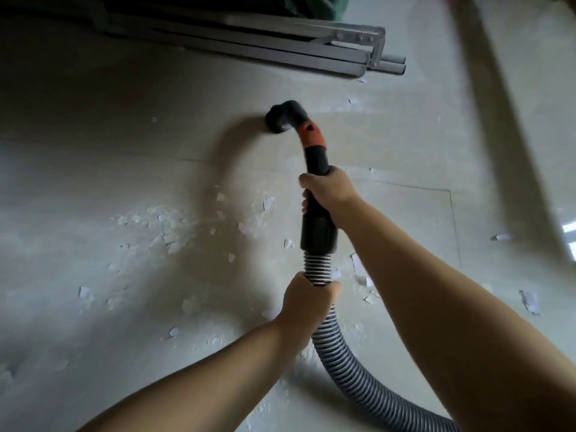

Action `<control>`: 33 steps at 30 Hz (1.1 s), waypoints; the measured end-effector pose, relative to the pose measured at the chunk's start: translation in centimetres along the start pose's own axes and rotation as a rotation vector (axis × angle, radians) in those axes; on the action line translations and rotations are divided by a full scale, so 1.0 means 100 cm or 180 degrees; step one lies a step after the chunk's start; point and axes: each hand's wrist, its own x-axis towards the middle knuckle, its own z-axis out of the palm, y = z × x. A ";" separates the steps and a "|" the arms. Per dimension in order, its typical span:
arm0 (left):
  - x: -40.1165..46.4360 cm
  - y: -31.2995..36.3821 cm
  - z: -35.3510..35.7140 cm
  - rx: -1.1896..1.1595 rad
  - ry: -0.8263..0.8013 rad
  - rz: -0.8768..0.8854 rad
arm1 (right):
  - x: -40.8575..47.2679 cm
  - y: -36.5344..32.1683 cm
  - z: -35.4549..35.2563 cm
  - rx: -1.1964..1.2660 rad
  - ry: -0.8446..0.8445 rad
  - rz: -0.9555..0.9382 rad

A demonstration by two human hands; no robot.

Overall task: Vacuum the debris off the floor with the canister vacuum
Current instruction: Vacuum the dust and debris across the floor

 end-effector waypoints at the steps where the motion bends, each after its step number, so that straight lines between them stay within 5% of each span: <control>1: 0.001 0.007 0.004 -0.0038 -0.0117 0.0057 | 0.005 -0.001 -0.013 0.0134 0.0191 -0.0013; 8: 0.042 0.073 0.037 0.0270 -0.0488 0.0312 | 0.046 -0.015 -0.117 0.0996 0.1591 0.0068; 11: 0.052 0.070 0.031 -0.0149 -0.0341 0.0195 | 0.060 -0.026 -0.086 0.0887 0.1313 -0.0027; 17: 0.031 0.032 0.011 -0.0166 -0.0049 0.0053 | 0.042 -0.022 -0.006 -0.0163 -0.0102 -0.0039; 24: 0.069 0.104 0.044 0.0088 -0.0491 0.0417 | 0.088 -0.050 -0.114 0.0786 0.1062 0.0033; 33: 0.104 0.123 0.009 0.0139 -0.0172 0.0417 | 0.120 -0.070 -0.074 0.0742 0.0670 0.0118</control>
